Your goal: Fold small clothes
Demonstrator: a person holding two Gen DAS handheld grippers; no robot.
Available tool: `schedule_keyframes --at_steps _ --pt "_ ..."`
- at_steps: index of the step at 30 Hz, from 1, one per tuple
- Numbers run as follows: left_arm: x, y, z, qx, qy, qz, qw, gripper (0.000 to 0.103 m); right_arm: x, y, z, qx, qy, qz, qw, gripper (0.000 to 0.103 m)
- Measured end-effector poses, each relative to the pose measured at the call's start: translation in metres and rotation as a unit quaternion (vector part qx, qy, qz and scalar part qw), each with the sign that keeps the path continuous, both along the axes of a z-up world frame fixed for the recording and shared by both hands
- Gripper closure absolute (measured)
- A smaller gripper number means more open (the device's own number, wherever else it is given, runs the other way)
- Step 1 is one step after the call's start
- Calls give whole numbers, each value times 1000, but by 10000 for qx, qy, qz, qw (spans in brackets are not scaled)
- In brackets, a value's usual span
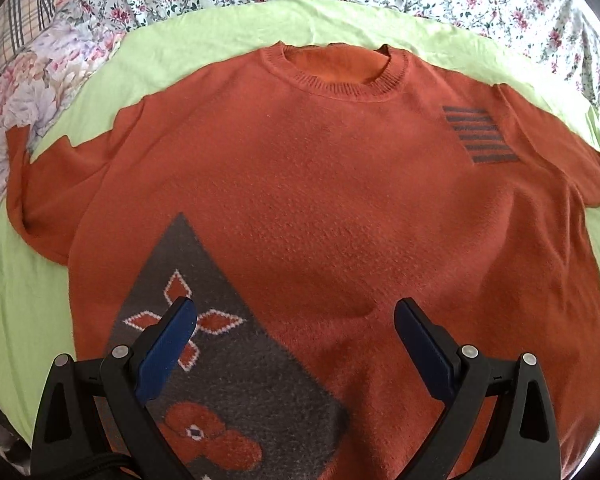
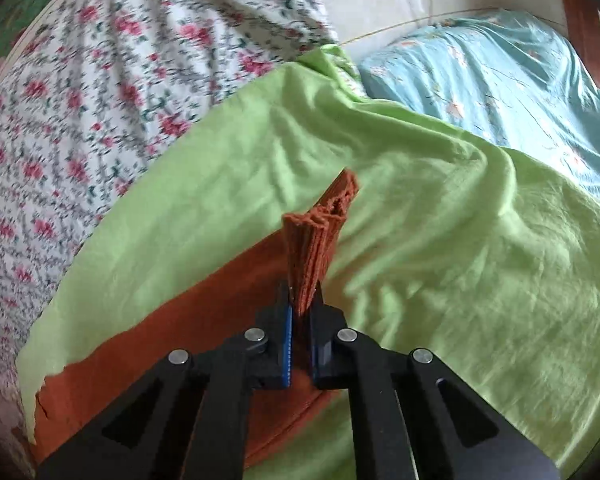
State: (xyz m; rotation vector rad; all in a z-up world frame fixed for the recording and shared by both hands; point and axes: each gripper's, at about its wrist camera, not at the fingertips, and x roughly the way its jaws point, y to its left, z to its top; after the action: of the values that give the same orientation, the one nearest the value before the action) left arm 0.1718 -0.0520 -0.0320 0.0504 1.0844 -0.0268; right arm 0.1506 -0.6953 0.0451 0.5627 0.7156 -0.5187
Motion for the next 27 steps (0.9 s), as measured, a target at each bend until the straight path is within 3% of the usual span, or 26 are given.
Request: schedule_keyframes --at_steps 6,10,13,20,27 --pt "-11 13 9 -221 -111 28 9997 4 33 117 11 235 -246 1347 9903 96" --pt "-20 32 18 -346 -241 137 9990 3 59 208 6 769 -435 2253 9703 96" --pt "-25 49 20 -461 -295 279 9981 3 78 282 1 1076 -462 2920 9492 96" --pt "-31 82 16 -681 -315 539 9957 3 112 449 -23 1689 -235 4285 8873 96" --pt "-28 105 13 -691 -396 669 9946 3 138 542 -72 2142 227 4830 8487 96"
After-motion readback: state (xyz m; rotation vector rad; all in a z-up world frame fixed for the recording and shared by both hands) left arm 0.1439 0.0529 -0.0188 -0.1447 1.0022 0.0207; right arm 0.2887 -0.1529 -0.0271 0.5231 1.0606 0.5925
